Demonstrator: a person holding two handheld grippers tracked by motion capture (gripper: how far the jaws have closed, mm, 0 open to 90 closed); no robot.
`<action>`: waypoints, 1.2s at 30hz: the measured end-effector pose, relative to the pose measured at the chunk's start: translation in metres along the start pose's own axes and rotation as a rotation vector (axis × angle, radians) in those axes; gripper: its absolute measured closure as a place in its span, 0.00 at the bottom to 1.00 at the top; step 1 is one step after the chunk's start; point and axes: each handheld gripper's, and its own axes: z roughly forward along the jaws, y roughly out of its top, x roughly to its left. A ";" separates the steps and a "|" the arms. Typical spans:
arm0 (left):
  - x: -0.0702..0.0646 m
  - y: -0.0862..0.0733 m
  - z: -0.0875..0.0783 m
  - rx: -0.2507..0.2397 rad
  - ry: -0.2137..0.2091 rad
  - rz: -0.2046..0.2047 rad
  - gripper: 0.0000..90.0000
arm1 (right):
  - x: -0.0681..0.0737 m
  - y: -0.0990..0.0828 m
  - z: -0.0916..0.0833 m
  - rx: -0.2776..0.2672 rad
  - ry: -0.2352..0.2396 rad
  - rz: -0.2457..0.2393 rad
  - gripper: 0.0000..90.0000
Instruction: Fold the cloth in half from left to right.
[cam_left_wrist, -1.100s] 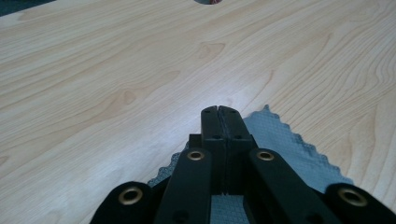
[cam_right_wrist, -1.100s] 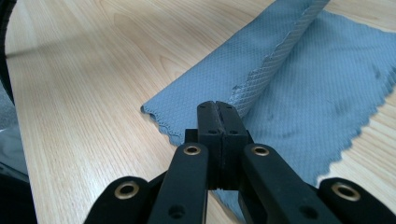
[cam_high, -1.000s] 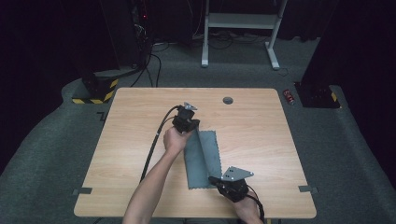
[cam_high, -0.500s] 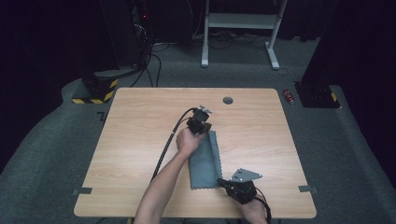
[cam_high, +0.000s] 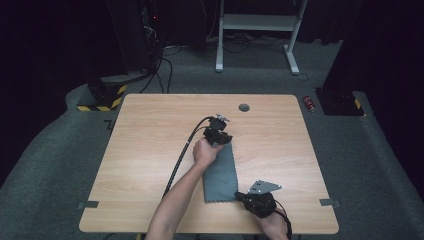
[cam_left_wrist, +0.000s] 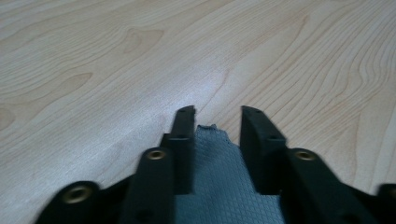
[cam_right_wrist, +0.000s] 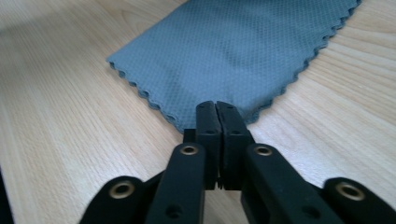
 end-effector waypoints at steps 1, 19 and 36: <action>-0.002 -0.001 -0.005 -0.012 0.007 0.007 0.66 | -0.001 0.001 -0.001 0.001 -0.005 -0.008 0.93; -0.032 -0.113 -0.088 -0.021 0.046 0.047 0.52 | -0.034 0.030 0.019 0.009 -0.086 0.007 0.75; -0.066 -0.166 -0.098 -0.002 0.079 0.093 0.60 | -0.027 0.026 0.024 0.052 -0.100 -0.026 0.67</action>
